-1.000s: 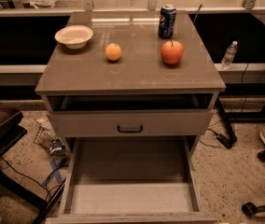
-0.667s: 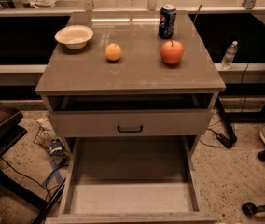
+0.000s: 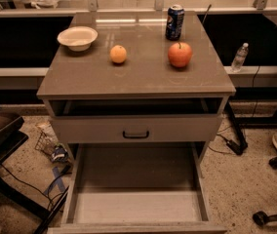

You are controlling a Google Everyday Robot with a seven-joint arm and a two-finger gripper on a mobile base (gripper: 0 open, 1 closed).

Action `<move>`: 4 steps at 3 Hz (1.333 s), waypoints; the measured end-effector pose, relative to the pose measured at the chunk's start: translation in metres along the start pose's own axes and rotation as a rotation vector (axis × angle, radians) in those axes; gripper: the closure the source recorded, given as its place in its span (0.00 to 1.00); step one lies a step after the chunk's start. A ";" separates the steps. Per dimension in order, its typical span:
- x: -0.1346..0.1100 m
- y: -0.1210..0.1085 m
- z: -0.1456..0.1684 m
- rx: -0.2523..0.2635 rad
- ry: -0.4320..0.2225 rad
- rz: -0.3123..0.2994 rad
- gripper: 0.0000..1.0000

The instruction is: Close middle drawer

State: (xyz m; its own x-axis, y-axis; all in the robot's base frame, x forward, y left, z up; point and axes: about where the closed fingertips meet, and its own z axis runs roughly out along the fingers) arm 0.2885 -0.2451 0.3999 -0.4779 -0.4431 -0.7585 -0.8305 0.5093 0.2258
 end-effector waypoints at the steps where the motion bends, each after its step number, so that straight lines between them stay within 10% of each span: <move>1: -0.002 -0.005 0.006 -0.018 -0.026 -0.022 1.00; 4: -0.067 -0.043 0.042 -0.062 -0.060 -0.142 1.00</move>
Offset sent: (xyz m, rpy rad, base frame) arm 0.0540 0.0127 0.0056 0.0690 -0.0958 0.0720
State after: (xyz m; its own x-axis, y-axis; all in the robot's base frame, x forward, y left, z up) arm 0.3684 -0.2066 0.4157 -0.3382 -0.4618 -0.8200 -0.9053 0.3975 0.1495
